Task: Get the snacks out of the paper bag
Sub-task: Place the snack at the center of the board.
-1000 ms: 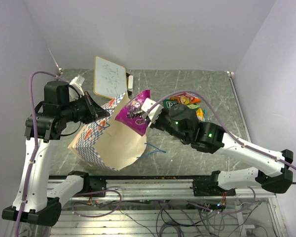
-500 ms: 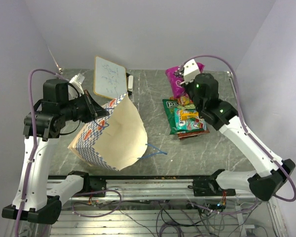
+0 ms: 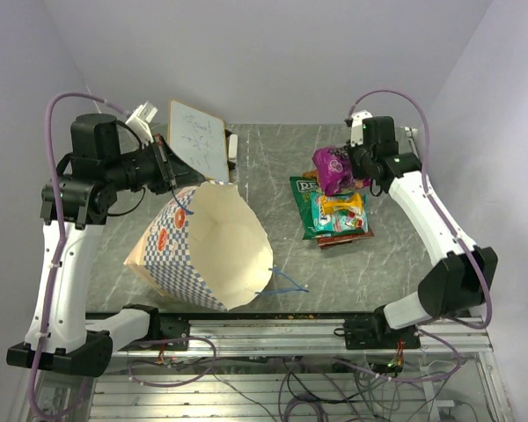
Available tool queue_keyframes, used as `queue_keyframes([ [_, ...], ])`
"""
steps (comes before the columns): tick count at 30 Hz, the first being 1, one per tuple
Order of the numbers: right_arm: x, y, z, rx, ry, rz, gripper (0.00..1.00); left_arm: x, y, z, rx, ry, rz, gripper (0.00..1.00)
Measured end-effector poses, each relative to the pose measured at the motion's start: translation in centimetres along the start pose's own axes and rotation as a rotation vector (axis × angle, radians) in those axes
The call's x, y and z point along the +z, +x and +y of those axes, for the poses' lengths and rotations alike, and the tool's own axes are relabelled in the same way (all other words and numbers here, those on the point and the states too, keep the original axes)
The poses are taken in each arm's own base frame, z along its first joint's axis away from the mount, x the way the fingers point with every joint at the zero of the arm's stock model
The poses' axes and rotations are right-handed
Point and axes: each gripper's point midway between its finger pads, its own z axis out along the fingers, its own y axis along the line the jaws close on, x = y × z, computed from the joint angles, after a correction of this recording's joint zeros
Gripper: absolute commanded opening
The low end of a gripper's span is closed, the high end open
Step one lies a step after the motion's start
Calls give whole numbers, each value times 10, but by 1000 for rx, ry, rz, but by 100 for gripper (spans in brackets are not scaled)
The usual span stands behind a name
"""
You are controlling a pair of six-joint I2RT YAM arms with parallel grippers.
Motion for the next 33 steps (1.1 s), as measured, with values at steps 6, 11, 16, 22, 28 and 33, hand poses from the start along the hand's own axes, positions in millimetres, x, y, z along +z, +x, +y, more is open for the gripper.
queue_keyframes([
  [6,23,32,7,29,-71,138,0,2,0,-5,25,38,25,7],
  [11,22,35,11,70,-92,173,0,4,7,-6,3,71,31,7],
  [16,22,42,13,149,-90,203,0,3,11,-9,-27,102,24,7],
  [22,31,61,16,197,-82,233,7,5,13,-9,-52,112,27,7],
  [28,38,75,18,224,-66,231,20,11,16,-1,-84,89,56,7],
  [33,39,83,17,228,-53,240,35,11,17,-1,-88,88,57,7],
])
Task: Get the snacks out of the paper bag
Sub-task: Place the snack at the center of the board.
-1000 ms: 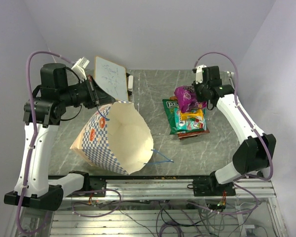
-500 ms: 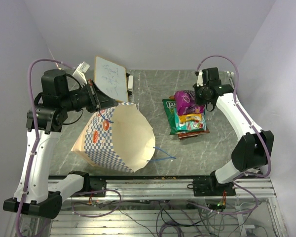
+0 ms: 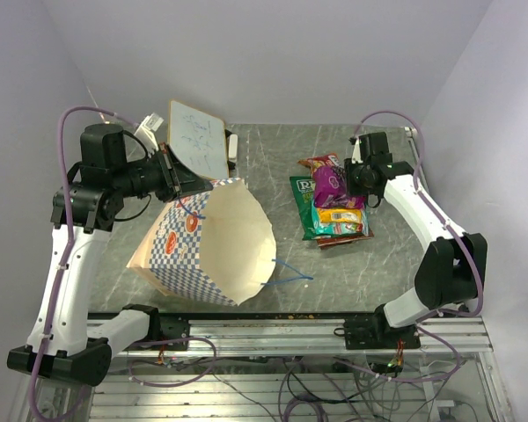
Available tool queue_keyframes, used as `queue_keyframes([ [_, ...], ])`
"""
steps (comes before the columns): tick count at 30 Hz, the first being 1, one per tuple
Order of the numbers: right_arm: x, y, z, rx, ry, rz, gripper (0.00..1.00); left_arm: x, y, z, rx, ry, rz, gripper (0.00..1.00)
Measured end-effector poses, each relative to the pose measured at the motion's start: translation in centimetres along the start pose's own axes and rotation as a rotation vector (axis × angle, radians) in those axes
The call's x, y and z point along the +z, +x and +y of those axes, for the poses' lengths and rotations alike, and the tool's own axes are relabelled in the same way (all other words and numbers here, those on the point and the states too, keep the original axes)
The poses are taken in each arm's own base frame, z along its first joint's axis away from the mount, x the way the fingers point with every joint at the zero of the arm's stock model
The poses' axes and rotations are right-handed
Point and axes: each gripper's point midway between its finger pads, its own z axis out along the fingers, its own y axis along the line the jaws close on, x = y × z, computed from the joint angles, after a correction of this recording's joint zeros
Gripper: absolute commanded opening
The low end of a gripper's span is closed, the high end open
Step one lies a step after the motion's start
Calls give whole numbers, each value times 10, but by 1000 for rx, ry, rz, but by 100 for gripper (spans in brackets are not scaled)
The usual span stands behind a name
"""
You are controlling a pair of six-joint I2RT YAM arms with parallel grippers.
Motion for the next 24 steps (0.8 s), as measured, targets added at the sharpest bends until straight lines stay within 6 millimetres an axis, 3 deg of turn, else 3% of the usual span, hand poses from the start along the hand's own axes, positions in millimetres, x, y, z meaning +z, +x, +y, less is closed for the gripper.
queue_keyframes([
  [24,-7,-5,-3,-56,-3,-20,78,0,3,4,-14,-12,1,7],
])
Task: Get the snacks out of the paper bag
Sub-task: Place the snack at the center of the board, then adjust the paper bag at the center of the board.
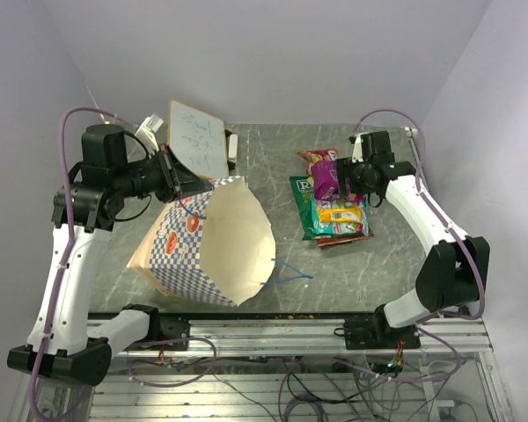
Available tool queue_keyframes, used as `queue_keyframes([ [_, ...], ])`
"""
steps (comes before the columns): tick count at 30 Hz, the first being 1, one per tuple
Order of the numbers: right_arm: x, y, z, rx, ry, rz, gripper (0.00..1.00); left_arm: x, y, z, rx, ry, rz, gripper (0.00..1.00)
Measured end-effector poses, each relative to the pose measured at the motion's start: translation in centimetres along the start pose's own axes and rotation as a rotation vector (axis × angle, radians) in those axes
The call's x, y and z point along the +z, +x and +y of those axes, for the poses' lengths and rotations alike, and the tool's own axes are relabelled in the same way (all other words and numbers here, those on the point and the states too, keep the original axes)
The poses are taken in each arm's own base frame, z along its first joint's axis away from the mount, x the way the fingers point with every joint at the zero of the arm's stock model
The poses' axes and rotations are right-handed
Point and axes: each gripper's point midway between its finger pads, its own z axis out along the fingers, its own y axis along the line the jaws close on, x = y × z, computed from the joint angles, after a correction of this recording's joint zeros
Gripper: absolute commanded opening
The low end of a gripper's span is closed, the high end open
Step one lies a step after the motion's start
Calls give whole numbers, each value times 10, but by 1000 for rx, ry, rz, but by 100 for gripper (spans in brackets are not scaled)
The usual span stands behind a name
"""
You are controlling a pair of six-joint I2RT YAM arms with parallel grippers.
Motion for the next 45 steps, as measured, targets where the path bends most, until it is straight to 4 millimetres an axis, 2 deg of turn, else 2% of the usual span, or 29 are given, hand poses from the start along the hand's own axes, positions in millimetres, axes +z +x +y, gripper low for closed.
queue_keyframes([
  [9,-3,-7,-2,-14,4,-19,79,5,-8,4,6,-21,-7,7],
  [12,-10,-12,5,-2,-33,-42,82,5,-9,4,7,-25,-10,7],
  [14,-20,-19,19,25,-109,-78,83,5,-9,6,12,-32,-13,7],
  [17,-41,-33,52,56,-244,-157,84,7,-14,8,23,-44,-18,7],
  [19,-56,-34,94,39,-366,-202,84,9,-18,9,34,-52,-21,7],
  [21,-70,-24,144,2,-510,-206,84,10,-22,9,49,-55,-24,7],
  [23,-80,-2,192,-28,-654,-178,82,12,-27,9,68,-57,-26,7],
  [25,-84,22,220,-31,-739,-132,76,14,-33,8,92,-55,-31,7],
  [28,-83,53,242,6,-807,-62,67,18,-44,5,134,-47,-43,7],
  [31,-85,71,258,34,-851,-28,54,23,-59,-1,180,-27,-63,7],
  [34,-96,90,282,19,-916,-6,46,29,-74,-8,235,-7,-79,7],
  [37,-109,105,303,-20,-967,-8,40,35,-81,-20,297,20,-79,7],
  [41,-126,118,325,-89,-1005,-58,43,38,-70,-30,352,57,-61,7],
  [43,-134,124,332,-120,-1015,-101,46,36,-56,-27,352,61,-46,7],
  [45,-136,130,333,-134,-1013,-129,49,30,-34,-14,332,44,-25,7],
])
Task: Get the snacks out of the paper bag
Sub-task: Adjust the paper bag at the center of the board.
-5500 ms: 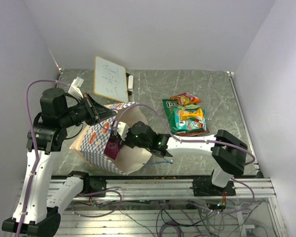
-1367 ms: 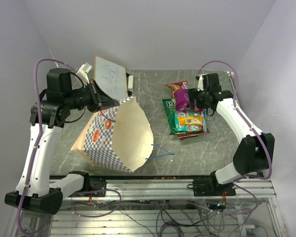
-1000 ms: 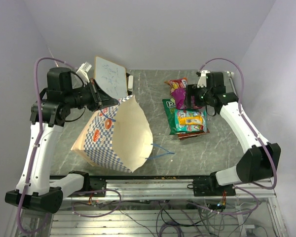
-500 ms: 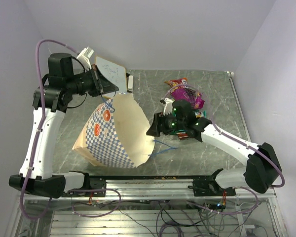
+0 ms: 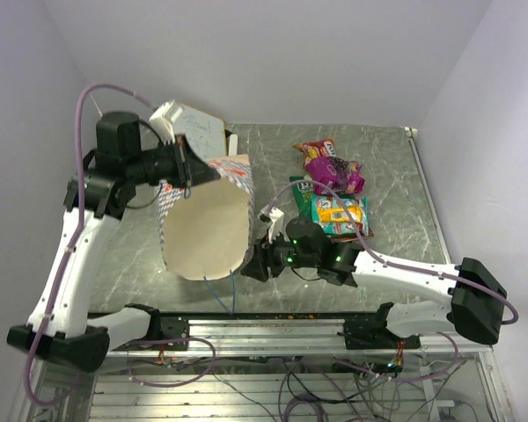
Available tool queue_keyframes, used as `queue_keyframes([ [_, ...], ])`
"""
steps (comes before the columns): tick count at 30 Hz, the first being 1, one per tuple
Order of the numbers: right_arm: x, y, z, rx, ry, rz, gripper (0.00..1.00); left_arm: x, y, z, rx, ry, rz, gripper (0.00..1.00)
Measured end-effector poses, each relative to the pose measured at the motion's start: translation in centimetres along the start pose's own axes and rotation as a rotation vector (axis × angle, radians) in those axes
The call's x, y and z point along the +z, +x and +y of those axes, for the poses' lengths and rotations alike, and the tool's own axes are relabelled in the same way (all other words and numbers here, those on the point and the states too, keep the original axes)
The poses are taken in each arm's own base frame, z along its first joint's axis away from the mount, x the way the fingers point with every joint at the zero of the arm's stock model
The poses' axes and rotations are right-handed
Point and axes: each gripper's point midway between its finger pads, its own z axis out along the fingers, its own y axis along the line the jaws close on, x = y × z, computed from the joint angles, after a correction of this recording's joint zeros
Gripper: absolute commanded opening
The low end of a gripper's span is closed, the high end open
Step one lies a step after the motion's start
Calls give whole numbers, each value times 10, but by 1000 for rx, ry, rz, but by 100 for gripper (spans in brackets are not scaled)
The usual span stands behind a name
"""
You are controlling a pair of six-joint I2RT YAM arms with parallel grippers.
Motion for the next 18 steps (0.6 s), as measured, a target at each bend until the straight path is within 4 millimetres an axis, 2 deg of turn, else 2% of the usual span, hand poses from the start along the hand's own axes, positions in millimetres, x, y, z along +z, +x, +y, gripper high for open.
queue_keyframes([
  [6,-2,23,-37,-5,153,15,52,-18,73,20,-132,-68,64,7],
  [9,-6,26,-51,-33,223,26,56,-22,84,21,-194,-82,56,7],
  [12,-14,22,-59,-67,280,30,61,-22,72,15,-215,-73,27,7],
  [14,-23,12,-59,-91,310,12,68,-20,56,9,-219,-66,7,7],
  [18,-54,-30,-52,-128,379,-106,81,-16,15,-9,-233,-37,-43,7],
])
